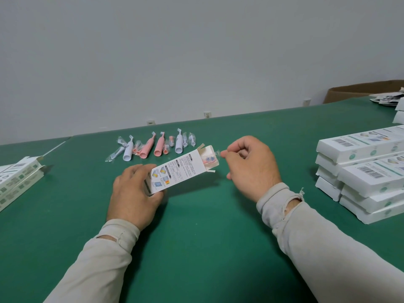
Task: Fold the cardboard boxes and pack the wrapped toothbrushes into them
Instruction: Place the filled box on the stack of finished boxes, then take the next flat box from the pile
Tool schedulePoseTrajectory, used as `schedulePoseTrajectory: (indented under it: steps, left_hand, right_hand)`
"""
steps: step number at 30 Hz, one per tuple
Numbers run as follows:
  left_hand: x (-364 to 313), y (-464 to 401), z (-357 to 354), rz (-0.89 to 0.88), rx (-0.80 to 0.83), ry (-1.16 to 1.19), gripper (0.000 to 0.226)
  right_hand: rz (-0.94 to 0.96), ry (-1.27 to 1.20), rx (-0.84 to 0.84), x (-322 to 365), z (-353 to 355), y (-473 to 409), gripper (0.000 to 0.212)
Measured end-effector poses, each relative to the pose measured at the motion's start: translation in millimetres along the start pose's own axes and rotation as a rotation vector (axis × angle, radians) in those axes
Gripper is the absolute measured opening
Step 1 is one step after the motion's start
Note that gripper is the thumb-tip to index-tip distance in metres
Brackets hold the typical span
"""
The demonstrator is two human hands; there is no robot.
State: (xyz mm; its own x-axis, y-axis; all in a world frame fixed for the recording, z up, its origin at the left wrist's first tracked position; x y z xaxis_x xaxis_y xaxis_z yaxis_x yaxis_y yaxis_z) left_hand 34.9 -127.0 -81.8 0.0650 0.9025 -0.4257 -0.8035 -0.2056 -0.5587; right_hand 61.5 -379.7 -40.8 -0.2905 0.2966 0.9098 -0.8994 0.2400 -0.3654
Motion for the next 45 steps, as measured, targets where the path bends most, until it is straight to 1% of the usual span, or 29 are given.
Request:
schedulePoseTrajectory:
  steps: [3, 7, 10, 13, 15, 17, 19, 20, 21, 22, 23, 24, 25, 26, 27, 28, 29, 30, 32, 36, 39, 45]
  left_hand:
    - [-0.4, 0.6, 0.4, 0.004, 0.005, 0.004, 0.050]
    - [-1.6, 1.9, 1.0, -0.001, 0.021, 0.019, 0.050]
    - [-4.3, 2.1, -0.4, -0.037, 0.039, 0.033, 0.050]
    - [-5.6, 2.4, -1.0, -0.065, 0.043, 0.056, 0.052]
    - [-4.6, 3.1, -1.2, -0.072, 0.058, 0.067, 0.054]
    - [-4.1, 4.0, -1.8, -0.080, 0.083, 0.064, 0.057]
    - [-4.7, 4.2, -2.8, -0.088, 0.091, 0.062, 0.058]
    - [-5.0, 3.9, -3.0, -0.086, 0.085, 0.066, 0.057]
    - [-5.1, 3.3, -2.8, -0.081, 0.075, 0.072, 0.056]
    - [-5.0, 2.9, -2.2, -0.073, 0.064, 0.078, 0.055]
    - [-4.9, 2.5, -1.7, -0.066, 0.056, 0.080, 0.054]
    - [-4.5, 2.2, -1.3, -0.060, 0.051, 0.079, 0.053]
    - [-4.1, 2.0, -1.2, -0.057, 0.050, 0.077, 0.053]
    - [-3.7, 1.9, -1.1, -0.055, 0.050, 0.075, 0.053]
    - [-3.1, 2.0, -0.8, -0.055, 0.052, 0.074, 0.053]
    - [-2.8, 2.2, -0.6, -0.058, 0.055, 0.072, 0.054]
    - [-2.6, 2.3, -0.6, -0.061, 0.059, 0.071, 0.054]
    - [-2.5, 2.4, -0.8, -0.063, 0.064, 0.072, 0.054]
    - [-3.0, 2.7, -1.4, -0.069, 0.072, 0.078, 0.055]
    - [-3.8, 2.7, -2.1, -0.073, 0.077, 0.086, 0.057]
    - [-3.8, 2.5, -1.3, -0.074, 0.075, 0.086, 0.057]
    - [-5.2, 3.2, -2.2, -0.089, 0.067, 0.087, 0.056]
  right_hand:
    - [-0.004, -0.001, 0.042, 1.6, -2.3, 3.8, 0.011]
    - [-0.038, -0.113, 0.156, 7.1, -5.0, 10.8, 0.012]
    - [-0.068, -0.157, 0.317, 9.9, -10.5, 15.8, 0.015]
    - [-0.179, -0.271, 0.535, 9.9, -15.0, 21.0, 0.014]
    - [-0.264, -0.341, 0.646, 7.0, -14.2, 22.6, 0.014]
    - [-0.324, -0.387, 0.731, 3.5, -11.7, 23.0, 0.015]
    - [-0.324, -0.375, 0.769, 1.8, -6.5, 19.5, 0.019]
    - [-0.307, -0.368, 0.751, 2.5, -3.0, 15.7, 0.022]
    - [-0.275, -0.371, 0.696, 3.4, 0.9, 10.3, 0.022]
    - [-0.216, -0.362, 0.606, 4.6, 6.3, 3.7, 0.021]
    - [-0.124, -0.318, 0.489, 5.1, 12.6, -3.2, 0.017]
    - [-0.002, -0.222, 0.367, 5.3, 19.6, -9.3, 0.015]
    - [0.137, -0.073, 0.281, 5.0, 25.5, -13.6, 0.022]
    - [0.270, 0.111, 0.270, 4.5, 28.4, -15.4, 0.039]
    - [0.376, 0.287, 0.332, 3.4, 27.7, -14.2, 0.062]
    - [0.432, 0.432, 0.431, 1.1, 25.0, -11.7, 0.081]
    - [0.447, 0.523, 0.519, -1.3, 21.3, -9.0, 0.093]
    - [0.451, 0.564, 0.569, -3.6, 17.9, -6.9, 0.097]
    - [0.458, 0.563, 0.570, -7.6, 14.2, -6.4, 0.093]
    - [0.456, 0.520, 0.505, -6.3, 15.6, -7.0, 0.061]
    - [0.464, 0.468, 0.466, -5.8, 12.0, -6.7, 0.043]
    - [0.418, 0.359, 0.422, -9.2, 3.2, -3.0, 0.033]
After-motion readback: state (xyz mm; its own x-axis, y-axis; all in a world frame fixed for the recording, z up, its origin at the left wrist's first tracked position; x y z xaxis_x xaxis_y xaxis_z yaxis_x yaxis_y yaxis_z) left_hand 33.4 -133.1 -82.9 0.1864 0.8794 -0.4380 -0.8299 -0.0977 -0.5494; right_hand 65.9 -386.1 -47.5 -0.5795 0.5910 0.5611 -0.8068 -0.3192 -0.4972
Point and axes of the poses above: each hand's wrist, its own y-axis away from the middle knuckle, its own z-axis out of the back of the hand, x = y × z, the point moved 2 cm from there along -y, towards the middle knuckle, and after that the axes turned 4 degrees about -x, right-handed, at the moved point
